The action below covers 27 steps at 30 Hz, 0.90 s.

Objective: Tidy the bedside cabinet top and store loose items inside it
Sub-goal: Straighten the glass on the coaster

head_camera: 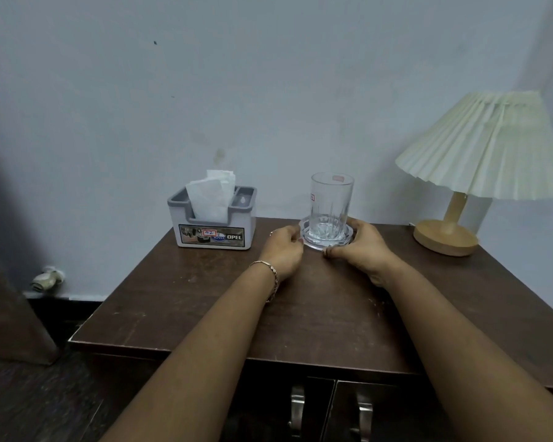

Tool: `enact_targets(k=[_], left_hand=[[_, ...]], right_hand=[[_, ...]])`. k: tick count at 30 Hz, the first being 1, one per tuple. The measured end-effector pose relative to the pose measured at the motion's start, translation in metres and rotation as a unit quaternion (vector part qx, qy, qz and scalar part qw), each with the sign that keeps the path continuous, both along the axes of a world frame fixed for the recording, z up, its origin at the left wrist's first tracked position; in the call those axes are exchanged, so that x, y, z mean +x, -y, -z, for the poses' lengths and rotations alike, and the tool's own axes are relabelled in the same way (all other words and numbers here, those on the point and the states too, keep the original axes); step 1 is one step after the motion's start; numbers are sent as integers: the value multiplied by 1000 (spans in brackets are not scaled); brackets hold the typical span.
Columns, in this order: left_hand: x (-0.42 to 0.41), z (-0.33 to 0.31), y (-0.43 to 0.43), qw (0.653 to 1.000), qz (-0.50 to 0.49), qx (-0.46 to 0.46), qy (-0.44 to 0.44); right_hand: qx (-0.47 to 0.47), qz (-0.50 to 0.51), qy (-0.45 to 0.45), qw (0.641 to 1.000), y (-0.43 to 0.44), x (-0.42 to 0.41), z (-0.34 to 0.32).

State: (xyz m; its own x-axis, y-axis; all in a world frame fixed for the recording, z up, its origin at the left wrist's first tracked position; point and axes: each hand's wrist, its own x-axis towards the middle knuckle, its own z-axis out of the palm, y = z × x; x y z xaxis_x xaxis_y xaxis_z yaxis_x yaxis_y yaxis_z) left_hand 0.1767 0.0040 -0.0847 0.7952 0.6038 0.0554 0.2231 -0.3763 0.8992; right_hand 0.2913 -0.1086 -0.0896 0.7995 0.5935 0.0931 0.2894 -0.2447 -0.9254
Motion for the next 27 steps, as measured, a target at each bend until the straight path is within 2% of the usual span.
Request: enact_targets(k=[12, 19, 27], left_hand=[[15, 7, 2, 999, 15, -7, 28], [14, 9, 2, 999, 14, 18, 35], [15, 11, 2, 999, 11, 28, 40]], right_hand=[[-15, -14, 25, 999, 5, 20, -2], [44, 67, 2, 997, -3, 20, -2], [36, 110, 30, 993, -9, 17, 1]])
